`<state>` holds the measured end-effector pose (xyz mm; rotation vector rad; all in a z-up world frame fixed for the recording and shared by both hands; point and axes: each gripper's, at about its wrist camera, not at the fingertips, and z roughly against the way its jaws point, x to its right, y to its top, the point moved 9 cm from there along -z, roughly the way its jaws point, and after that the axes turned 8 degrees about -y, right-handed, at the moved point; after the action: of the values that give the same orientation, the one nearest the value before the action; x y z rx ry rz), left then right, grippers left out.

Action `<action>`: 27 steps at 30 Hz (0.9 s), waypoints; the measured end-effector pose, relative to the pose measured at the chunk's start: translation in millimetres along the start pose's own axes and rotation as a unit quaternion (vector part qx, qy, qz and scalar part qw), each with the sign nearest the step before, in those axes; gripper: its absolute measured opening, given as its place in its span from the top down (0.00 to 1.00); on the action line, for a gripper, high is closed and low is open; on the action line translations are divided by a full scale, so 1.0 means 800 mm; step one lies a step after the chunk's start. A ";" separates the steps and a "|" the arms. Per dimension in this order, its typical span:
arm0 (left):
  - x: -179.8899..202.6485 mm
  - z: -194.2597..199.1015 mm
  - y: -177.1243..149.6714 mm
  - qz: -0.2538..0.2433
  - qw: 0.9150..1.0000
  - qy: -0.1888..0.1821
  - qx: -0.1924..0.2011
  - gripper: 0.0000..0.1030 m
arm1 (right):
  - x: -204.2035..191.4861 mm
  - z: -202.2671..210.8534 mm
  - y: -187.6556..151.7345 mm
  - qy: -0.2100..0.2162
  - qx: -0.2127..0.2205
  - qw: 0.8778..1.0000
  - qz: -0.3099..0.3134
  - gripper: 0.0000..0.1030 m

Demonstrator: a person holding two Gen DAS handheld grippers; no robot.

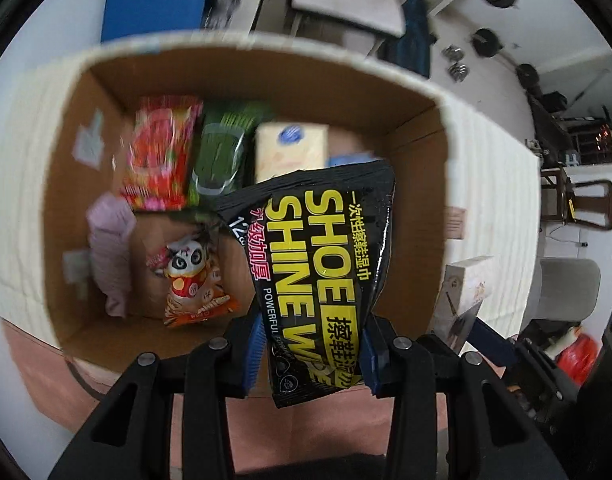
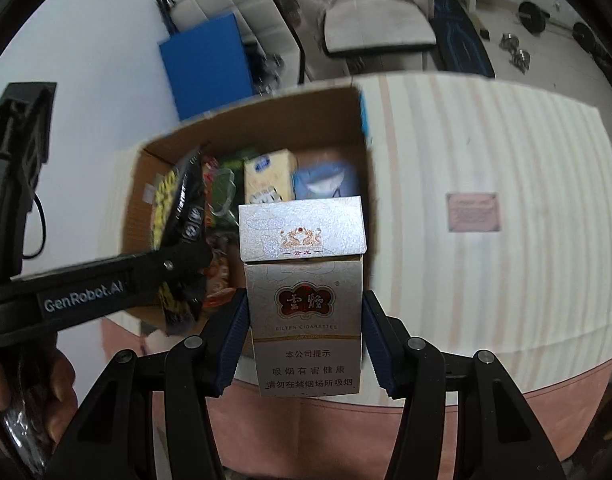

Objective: Organize soft objects
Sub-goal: 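Carry both items into the box and open both grippers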

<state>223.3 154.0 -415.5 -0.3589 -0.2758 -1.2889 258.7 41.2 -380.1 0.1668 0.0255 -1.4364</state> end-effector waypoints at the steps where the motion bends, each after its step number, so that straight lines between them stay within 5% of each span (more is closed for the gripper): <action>1: -0.009 -0.012 0.001 0.007 1.000 -0.002 -0.010 0.64 | -0.004 -0.016 0.000 -0.004 -0.011 1.000 -0.003 0.45; 10: -0.029 -0.053 0.006 0.001 0.999 -0.002 -0.048 0.64 | -0.007 -0.095 -0.001 -0.049 -0.048 0.998 0.000 0.44; 14: -0.031 -0.050 0.006 -0.011 0.998 0.029 -0.053 0.60 | -0.004 -0.111 -0.002 -0.055 -0.062 0.997 0.002 0.43; 18: -0.031 -0.040 0.008 -0.024 0.997 0.049 -0.046 0.56 | -0.003 -0.111 -0.003 -0.064 -0.066 0.996 -0.002 0.28; 22: -0.032 -0.020 0.011 -0.029 0.998 0.057 -0.025 0.55 | -0.005 -0.098 -0.005 -0.075 -0.059 0.995 -0.002 0.27; 27: -0.039 0.010 0.012 -0.030 0.997 0.064 0.009 0.40 | -0.003 -0.081 -0.004 -0.093 -0.047 0.995 0.000 0.24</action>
<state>224.3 186.9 -421.7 -0.2529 -0.1905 -1.3612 260.4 51.6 -444.0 -0.0438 -0.0591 -1.4422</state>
